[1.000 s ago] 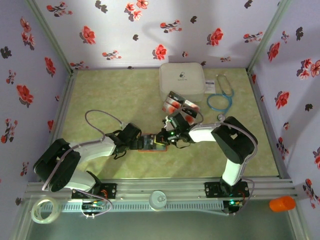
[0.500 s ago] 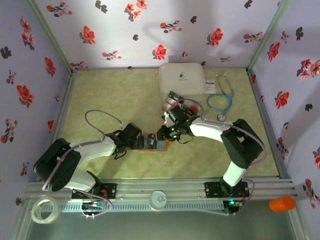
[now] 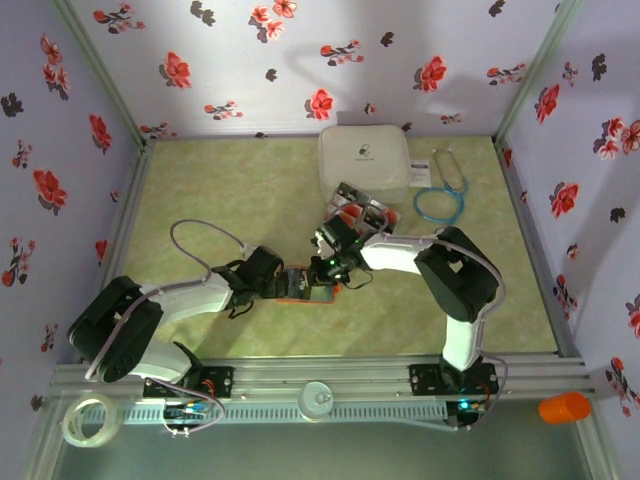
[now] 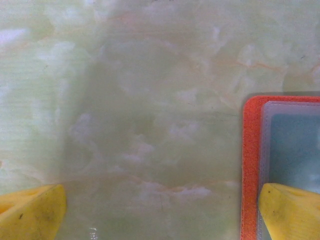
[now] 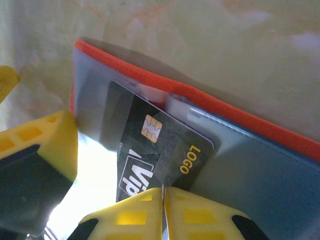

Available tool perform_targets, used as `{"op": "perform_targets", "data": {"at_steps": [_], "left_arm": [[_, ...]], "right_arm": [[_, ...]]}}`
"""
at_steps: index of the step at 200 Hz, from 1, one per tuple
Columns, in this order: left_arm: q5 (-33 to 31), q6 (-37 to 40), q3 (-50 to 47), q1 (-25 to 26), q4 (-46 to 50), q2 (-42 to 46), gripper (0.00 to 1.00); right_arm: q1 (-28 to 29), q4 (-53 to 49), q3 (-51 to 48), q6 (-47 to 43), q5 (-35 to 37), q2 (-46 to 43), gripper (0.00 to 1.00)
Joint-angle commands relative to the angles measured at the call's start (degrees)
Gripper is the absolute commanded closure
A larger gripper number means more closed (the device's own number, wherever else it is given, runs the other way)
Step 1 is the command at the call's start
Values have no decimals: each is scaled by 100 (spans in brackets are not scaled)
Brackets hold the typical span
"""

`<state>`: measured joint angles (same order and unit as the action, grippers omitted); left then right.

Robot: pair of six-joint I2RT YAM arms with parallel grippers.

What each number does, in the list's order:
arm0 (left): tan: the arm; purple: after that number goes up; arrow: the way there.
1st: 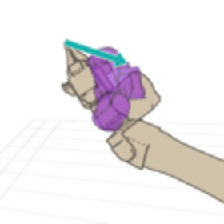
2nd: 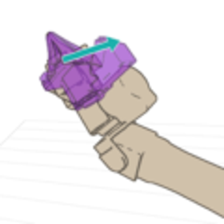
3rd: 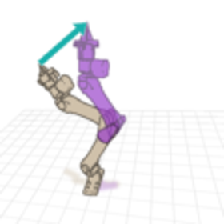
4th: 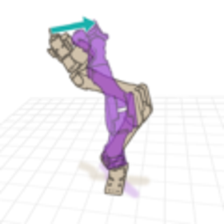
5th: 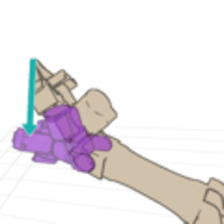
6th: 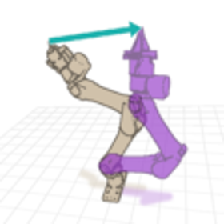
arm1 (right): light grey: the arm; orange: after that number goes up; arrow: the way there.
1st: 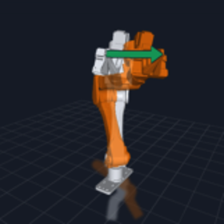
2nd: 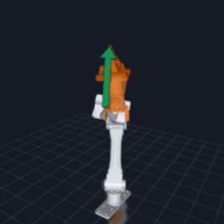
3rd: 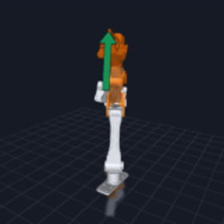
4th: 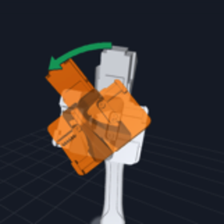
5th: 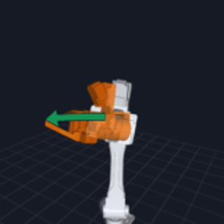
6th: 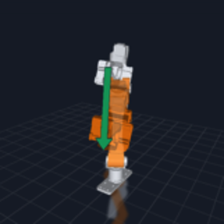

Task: Put the credit cards into the card holder
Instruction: Insert the credit card into the card slot.

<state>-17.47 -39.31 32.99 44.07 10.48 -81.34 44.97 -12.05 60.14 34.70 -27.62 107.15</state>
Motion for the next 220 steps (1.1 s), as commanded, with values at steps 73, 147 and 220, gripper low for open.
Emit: {"op": "perform_targets", "data": {"at_steps": [73, 147, 220], "left_arm": [[240, 0, -103, 25, 30, -155, 0], [219, -217, -251, -63, 200, 536, 0], [23, -324, -486, -160, 205, 396, 0]], "right_arm": [[250, 7, 489, 257, 272, 235, 89], [241, -262, 240, 222, 736, -309, 89], [300, -146, 194, 261, 805, -102, 90]]}}
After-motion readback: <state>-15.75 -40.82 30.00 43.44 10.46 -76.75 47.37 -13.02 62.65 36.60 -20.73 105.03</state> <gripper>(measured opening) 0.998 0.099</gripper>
